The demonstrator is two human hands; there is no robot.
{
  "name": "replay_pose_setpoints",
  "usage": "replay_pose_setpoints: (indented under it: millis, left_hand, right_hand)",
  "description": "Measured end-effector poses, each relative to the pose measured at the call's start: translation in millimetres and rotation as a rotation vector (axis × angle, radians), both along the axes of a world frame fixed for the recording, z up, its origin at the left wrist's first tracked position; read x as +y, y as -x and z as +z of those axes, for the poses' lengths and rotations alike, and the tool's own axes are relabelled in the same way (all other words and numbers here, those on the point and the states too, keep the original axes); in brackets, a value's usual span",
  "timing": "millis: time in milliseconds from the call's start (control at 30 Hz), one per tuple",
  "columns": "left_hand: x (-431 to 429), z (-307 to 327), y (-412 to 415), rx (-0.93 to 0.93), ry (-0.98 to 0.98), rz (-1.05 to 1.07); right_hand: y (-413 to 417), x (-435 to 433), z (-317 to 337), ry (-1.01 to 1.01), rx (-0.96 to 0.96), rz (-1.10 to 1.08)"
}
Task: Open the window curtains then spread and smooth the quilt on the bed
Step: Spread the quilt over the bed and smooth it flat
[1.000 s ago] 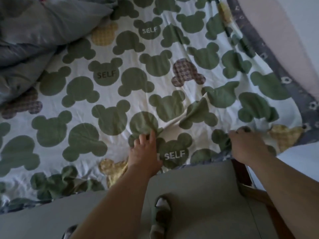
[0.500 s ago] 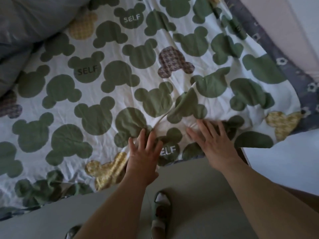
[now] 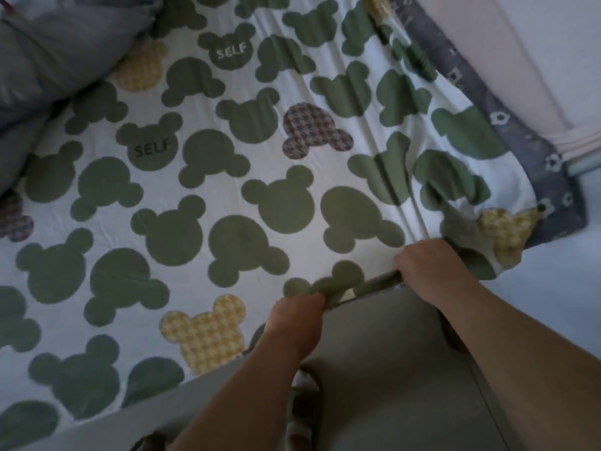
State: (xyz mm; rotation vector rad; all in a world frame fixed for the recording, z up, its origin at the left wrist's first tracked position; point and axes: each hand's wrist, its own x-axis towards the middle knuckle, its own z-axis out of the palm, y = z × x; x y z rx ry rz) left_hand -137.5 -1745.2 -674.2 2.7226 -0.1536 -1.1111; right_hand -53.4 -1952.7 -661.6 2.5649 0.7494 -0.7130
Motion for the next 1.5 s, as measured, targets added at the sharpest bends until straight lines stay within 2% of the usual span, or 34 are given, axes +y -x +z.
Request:
replay_pose_setpoints:
  millis: [67, 133, 200, 267, 300, 367, 467, 567, 633, 733, 800, 933, 1067, 1100, 1167, 1233, 1267, 1333, 1400, 1433, 1500]
  left_hand:
    - [12.8, -4.8, -0.7, 0.087, 0.035, -0.025]
    - [18.7, -5.4, -2.4, 0.102, 0.072, -0.056]
    - [21.0, -1.8, -12.3, -0.016, 0.112, -0.026]
    - [18.9, 0.9, -30.5, -0.187, 0.143, 0.038]
    - [16.7, 2.3, -40.0, -0.26, 0.146, 0.068]
    - [10.2, 3.3, -58.7, -0.34, 0.149, 0.129]
    - [-2.2, 4.8, -83.4, -0.333, 0.166, 0.19]
    - [-12.5, 8.1, -109.7, -0.297, 0.187, 0.152]
    - [-15.7, 10.6, -121.2, -0.271, 0.186, 0.129]
    - [-18.7, 10.5, -137.1, -0.238, 0.173, 0.096]
    - [-19.4, 10.5, -148.5, -0.209, 0.168, 0.07]
    - [-14.2, 12.3, -171.2, -0.147, 0.161, -0.005]
    - [-3.9, 8.8, -191.4, -0.113, 0.135, -0.04]
    - [-1.1, 8.5, -194.9, -0.111, 0.121, -0.039]
    - [4.6, 8.1, -199.0, -0.095, 0.095, -0.046]
    - [7.6, 9.6, -199.9, -0.082, 0.084, -0.064]
    - [8.3, 10.6, -200.3, -0.087, 0.085, -0.068]
    - [10.2, 12.2, -199.2, -0.123, 0.099, -0.069]
    - [15.1, 13.6, -196.3, -0.163, 0.114, -0.054]
    - [18.3, 14.0, -193.7, -0.175, 0.117, -0.041]
    - [27.8, 14.1, -186.1, -0.191, 0.095, -0.004]
  right_hand:
    - [6.8, 12.6, -7.7, 0.0, 0.079, -0.058]
    - [15.3, 6.0, -18.3, -0.171, 0.054, -0.193]
    - [14.6, -8.6, -22.5, -0.36, -0.177, -0.366]
    - [5.4, -24.0, -21.3, -0.445, -0.465, -0.57]
    - [-1.2, -31.5, -19.9, -0.425, -0.563, -0.662]
    - [-15.7, -44.3, -19.8, -0.3, -0.634, -0.813]
    - [-33.7, -49.8, -13.1, -0.291, -0.641, -0.982]
    - [-58.7, -58.7, -3.1, -0.244, -0.654, -1.086]
    - [-70.3, -62.7, 3.6, -0.212, -0.638, -1.053]
    - [-68.5, -68.3, 16.8, -0.366, -0.564, -1.054]
    - [-57.5, -87.2, 28.5, -0.344, -0.521, -1.056]
    - [-49.8, -120.7, 41.5, -0.223, -0.549, -1.262]
    - [-71.2, -108.4, 34.9, -0.135, -0.343, -1.531]
    - [-74.2, -105.0, 34.9, -0.072, -0.346, -1.527]
    - [-74.4, -97.8, 36.5, 0.015, -0.564, -1.352]
    - [-73.3, -80.5, 38.2, -0.089, -0.793, -1.1]
    - [-75.3, -65.9, 38.5, -0.168, -0.808, -0.963]
    - [-80.0, -37.6, 31.0, -0.272, -0.644, -0.642]
    - [-87.7, -23.9, 18.2, -0.198, -0.431, -0.388]
    - [-90.3, -24.0, 15.0, -0.079, -0.349, -0.389]
    - [-93.8, -36.1, 9.7, 0.146, -0.289, -0.604]
